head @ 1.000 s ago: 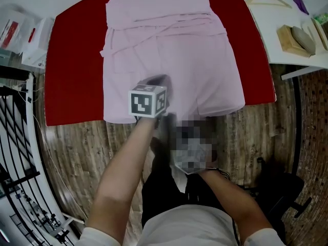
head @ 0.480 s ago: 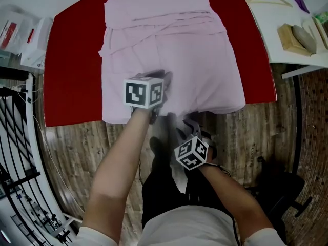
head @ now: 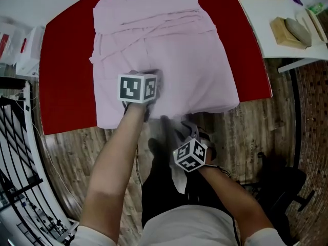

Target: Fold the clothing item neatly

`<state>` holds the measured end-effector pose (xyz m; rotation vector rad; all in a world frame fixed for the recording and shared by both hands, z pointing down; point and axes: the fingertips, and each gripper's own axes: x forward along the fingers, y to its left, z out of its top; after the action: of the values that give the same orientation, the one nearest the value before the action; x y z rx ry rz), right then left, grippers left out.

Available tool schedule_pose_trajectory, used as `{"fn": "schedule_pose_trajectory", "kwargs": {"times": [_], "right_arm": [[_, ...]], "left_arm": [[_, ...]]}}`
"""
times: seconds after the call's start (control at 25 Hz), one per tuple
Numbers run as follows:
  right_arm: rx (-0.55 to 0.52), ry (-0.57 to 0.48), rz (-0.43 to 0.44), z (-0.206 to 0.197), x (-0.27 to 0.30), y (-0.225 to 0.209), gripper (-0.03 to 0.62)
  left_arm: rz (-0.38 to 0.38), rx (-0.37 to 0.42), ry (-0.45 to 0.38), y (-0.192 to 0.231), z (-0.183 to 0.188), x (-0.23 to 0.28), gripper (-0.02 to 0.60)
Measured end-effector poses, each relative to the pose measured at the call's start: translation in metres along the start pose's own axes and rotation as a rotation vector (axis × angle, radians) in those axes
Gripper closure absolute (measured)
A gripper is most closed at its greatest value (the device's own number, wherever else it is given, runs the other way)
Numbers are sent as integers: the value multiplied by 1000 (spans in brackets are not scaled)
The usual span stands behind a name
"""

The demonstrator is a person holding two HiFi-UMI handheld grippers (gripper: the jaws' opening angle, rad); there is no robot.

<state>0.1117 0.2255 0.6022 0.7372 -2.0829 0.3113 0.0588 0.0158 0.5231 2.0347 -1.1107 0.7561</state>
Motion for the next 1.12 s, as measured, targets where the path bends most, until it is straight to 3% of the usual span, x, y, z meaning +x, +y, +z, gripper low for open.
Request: {"fn": "schedule_pose_trajectory", "kwargs": {"times": [0.4, 0.76, 1.12], "right_arm": [[11, 16, -13, -22, -8, -17, 459], [-37, -20, -41, -32, -28, -49, 459], [-85, -6, -45, -71, -48, -89, 459]], "left_arm": [[32, -48, -25, 16, -5, -8, 572], [-34, -13, -176, 4, -8, -51, 571], [-95, 57, -300, -12, -53, -104, 571]]}}
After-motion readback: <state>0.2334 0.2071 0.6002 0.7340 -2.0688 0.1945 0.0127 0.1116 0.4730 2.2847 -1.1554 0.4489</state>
